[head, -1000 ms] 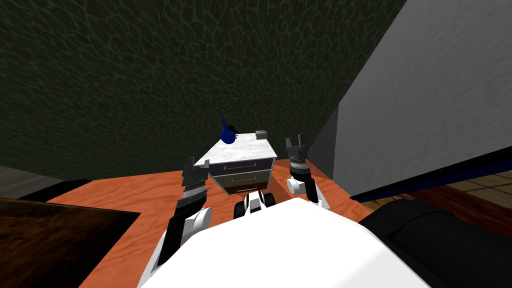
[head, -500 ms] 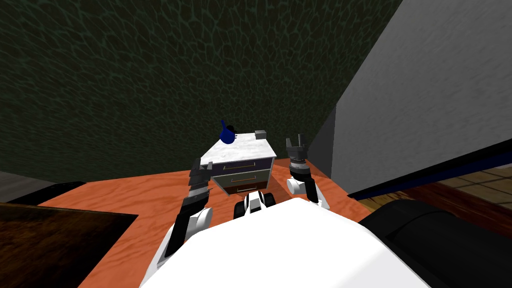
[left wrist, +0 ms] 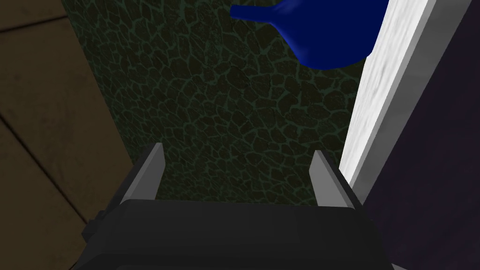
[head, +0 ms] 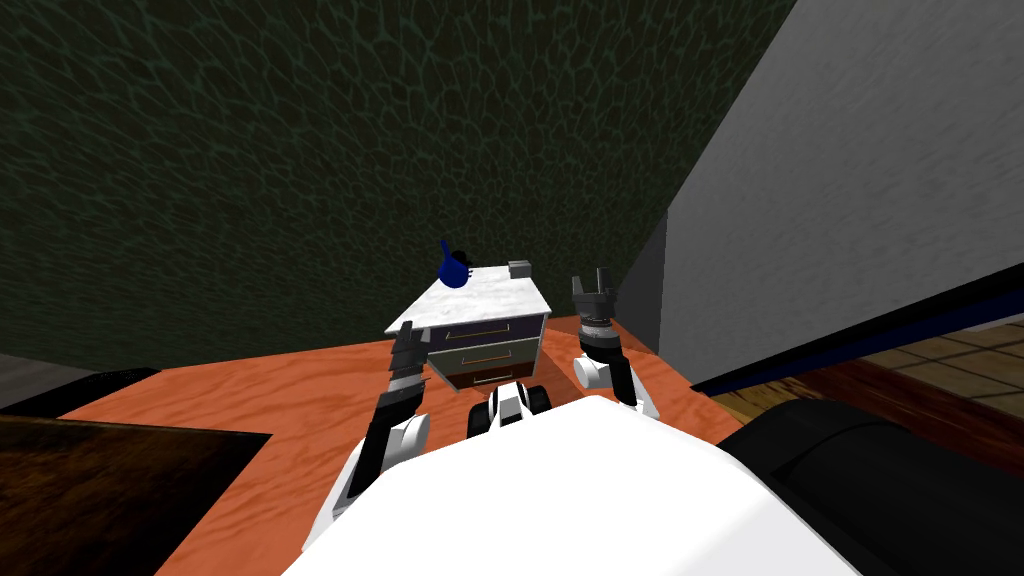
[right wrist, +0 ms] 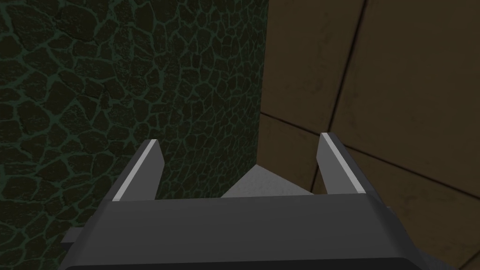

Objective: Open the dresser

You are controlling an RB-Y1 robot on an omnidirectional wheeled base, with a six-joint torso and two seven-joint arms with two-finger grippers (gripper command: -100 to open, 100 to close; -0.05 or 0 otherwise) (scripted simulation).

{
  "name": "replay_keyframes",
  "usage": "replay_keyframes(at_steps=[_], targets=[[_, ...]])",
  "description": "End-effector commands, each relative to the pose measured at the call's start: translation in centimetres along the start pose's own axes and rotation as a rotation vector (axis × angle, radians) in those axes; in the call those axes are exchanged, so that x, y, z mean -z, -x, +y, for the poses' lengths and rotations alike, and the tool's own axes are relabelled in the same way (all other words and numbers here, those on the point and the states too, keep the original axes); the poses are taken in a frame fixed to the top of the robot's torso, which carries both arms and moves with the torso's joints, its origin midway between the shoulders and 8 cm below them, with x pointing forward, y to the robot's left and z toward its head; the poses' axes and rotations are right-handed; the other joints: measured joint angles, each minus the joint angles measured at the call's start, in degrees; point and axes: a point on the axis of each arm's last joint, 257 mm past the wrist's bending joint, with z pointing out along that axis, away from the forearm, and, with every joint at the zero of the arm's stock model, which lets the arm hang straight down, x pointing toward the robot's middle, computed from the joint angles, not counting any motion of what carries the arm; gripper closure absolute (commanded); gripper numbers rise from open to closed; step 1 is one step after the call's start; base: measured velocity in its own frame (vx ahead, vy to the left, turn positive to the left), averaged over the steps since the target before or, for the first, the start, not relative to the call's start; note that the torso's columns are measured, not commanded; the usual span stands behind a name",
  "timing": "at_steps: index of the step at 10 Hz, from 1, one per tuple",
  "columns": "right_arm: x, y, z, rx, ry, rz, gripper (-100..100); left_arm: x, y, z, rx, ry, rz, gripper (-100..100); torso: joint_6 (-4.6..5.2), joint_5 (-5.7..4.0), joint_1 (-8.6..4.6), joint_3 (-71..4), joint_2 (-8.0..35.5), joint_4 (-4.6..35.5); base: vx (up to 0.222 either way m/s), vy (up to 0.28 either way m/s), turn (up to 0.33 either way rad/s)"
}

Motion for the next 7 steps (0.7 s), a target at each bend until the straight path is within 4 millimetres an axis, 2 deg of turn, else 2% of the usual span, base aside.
replay_keyframes(at_steps=[1,7], targets=[[0.0,0.0,0.0,0.0,0.0,0.0,0,0.5,-0.4,2.6,0.0,0.032,0.001,-100,0.0,0.0,0.0,0.0,0.0,0.0,-0.011,0.004,-0.038],[0.0,0.0,0.0,0.0,0.0,0.0,0,1.4,-0.9,6.2,-0.001,0.081,0.006,-100,0.0,0.0,0.0,0.0,0.0,0.0,-0.007,0.002,-0.022]])
